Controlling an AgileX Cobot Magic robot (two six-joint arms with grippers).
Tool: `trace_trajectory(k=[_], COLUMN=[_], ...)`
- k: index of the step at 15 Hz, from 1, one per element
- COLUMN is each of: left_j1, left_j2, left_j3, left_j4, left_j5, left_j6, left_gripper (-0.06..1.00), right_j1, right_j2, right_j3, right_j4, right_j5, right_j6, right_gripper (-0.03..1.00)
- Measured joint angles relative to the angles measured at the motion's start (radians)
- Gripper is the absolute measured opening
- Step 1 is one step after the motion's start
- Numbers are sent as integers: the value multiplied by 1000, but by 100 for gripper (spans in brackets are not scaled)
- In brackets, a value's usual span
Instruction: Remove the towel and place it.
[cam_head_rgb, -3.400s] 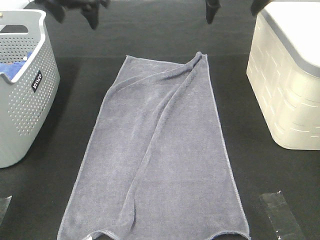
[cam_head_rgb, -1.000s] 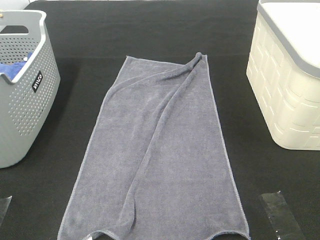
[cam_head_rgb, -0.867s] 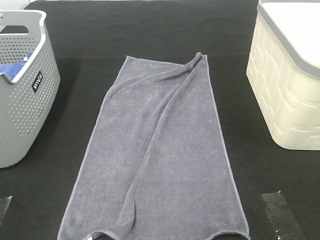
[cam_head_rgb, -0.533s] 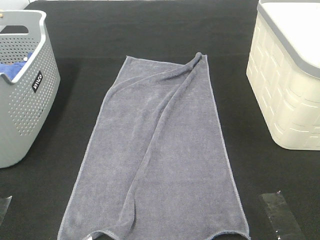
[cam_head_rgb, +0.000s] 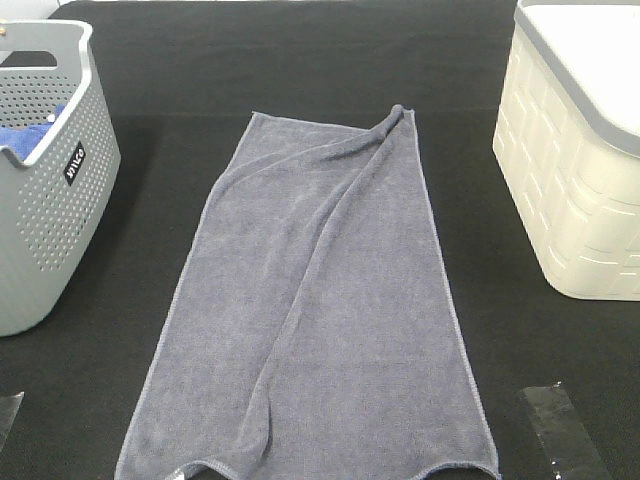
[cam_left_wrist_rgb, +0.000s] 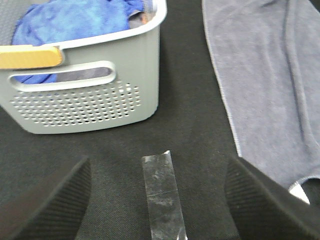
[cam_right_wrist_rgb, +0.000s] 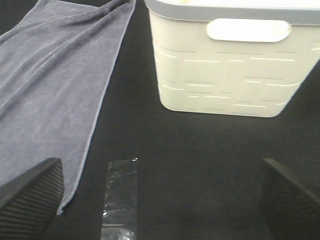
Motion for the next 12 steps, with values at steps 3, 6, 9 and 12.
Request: trace_trajectory(k=[3, 6, 9, 12], left_j1=[9, 9, 9, 9], left_j2=[-68, -72, -72, -72], left_j3=[0, 0, 0, 0], left_j4=[0, 0, -1, -1], left_j5=[-2, -2, -2, -2], left_j6=[0, 0, 0, 0], left_gripper=[71, 71, 71, 71], right_j1=[-3, 37, 81, 81], right_j2=[0, 0, 0, 0], right_j3=[0, 0, 0, 0], right_j4=[0, 1, 2, 2], right_j5=[0, 0, 0, 0], right_j6=[0, 0, 0, 0], right_gripper=[97, 97, 97, 97])
